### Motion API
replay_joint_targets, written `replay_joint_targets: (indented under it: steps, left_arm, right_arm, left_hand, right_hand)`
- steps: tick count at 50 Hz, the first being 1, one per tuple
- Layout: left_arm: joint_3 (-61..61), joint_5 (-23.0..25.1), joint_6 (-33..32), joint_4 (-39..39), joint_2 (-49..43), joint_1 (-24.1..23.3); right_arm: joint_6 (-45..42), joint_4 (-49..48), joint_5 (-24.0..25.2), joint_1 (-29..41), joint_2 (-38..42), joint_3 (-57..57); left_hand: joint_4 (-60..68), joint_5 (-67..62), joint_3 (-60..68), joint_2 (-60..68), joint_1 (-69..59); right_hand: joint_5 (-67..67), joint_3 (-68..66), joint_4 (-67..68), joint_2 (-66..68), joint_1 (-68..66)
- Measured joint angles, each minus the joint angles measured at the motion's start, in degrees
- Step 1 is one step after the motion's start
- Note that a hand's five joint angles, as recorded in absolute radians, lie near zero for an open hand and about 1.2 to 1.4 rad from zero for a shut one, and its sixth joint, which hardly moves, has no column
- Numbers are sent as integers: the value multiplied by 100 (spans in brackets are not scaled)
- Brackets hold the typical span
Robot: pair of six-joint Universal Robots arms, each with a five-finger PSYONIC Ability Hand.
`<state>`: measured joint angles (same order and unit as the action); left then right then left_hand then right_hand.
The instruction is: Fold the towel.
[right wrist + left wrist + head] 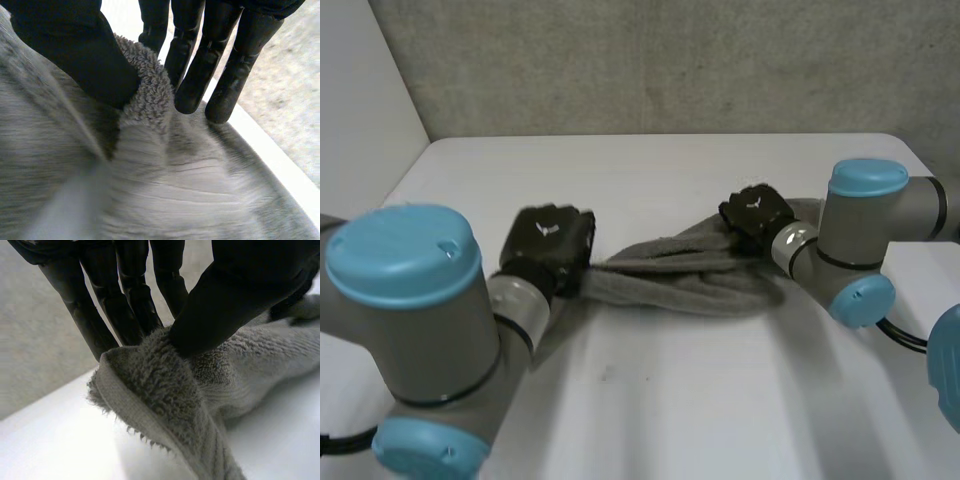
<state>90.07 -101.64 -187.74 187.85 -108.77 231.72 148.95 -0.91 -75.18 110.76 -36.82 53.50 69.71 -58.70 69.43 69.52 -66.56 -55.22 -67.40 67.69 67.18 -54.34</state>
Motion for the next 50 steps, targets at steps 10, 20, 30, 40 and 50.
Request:
replay_joint_targets:
  steps: [10, 20, 30, 40, 50]
  left_arm:
    - [-763, 434, -284, 1065, -54, 434]
    - [-831, 557, -1227, 3014, 354, 712]
    - [950, 876, -1391, 3015, 1137, 667]
    - [1851, 959, -1330, 2323, 1833, 435]
    - [1842, 949, -1306, 2226, 1589, 428]
  right_arm:
    - [-126, -987, -696, 47, -382, -1062]
    - [916, -2444, -709, 36, -2278, -257]
    - [787, 144, 7, -117, -2507, 51]
    - [392, 1326, -43, -207, -2505, 27]
    - [520, 1181, -70, -221, -1673, -154]
  left_hand:
    - [0, 0, 7, 6, -29]
    - [0, 0, 15, 6, -47]
    - [2, -17, 22, 8, -48]
    - [3, -17, 22, 8, -54]
    - [3, -17, 22, 11, -77]
  right_hand:
    - [-35, -26, 49, 5, 0]
    - [-90, -26, 50, 5, 0]
    - [-108, -27, 72, 5, 0]
    - [-109, -48, 73, 5, 0]
    - [-109, -57, 73, 5, 0]
